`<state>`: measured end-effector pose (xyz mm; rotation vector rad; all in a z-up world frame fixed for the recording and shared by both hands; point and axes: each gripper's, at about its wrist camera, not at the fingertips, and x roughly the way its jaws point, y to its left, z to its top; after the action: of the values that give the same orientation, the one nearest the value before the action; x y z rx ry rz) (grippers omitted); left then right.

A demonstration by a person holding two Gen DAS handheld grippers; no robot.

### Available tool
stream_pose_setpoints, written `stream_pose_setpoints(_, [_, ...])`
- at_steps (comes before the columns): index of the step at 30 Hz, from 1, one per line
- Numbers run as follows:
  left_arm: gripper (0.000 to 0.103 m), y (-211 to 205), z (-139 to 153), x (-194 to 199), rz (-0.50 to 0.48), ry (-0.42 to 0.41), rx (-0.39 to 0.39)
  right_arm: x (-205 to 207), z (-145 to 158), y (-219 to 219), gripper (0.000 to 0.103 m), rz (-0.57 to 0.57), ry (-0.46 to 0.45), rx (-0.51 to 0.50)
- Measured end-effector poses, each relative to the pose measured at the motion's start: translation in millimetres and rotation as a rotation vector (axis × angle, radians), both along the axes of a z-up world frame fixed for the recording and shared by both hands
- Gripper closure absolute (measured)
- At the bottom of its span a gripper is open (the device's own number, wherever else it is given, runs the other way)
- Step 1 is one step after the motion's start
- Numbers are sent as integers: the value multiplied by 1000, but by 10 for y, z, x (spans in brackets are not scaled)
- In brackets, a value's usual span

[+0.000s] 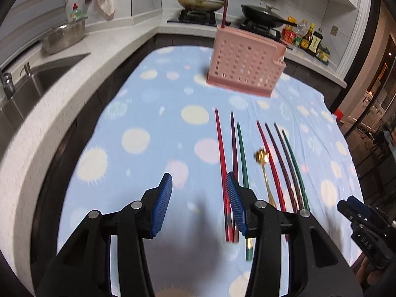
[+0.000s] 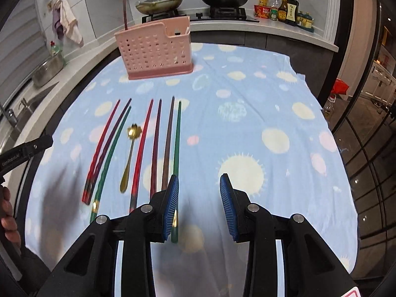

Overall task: Organize utensils
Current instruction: 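Move both open tools back down to the chopsticks on the cloth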

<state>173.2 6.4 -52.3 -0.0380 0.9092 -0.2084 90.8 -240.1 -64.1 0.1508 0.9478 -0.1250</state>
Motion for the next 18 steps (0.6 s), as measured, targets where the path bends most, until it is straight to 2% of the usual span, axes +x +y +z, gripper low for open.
stream_pose_setpoints(3, [60,-48,-117,-133,-9,11,36,-77,-150,57,69,11,32,12])
stream_pose_setpoints(8, [60,-64,-262,-272,-13,55,8,-147,-312,117,72,13,55,60])
stream_pose_setpoints(15, [60,-72,-394,-335,-16,88,5,-126,-408,164,83,28,69,55])
stream_pose_setpoints(18, [60,-76,-418,-326,-16,95,1,-112,-401,159,84,27,63,53])
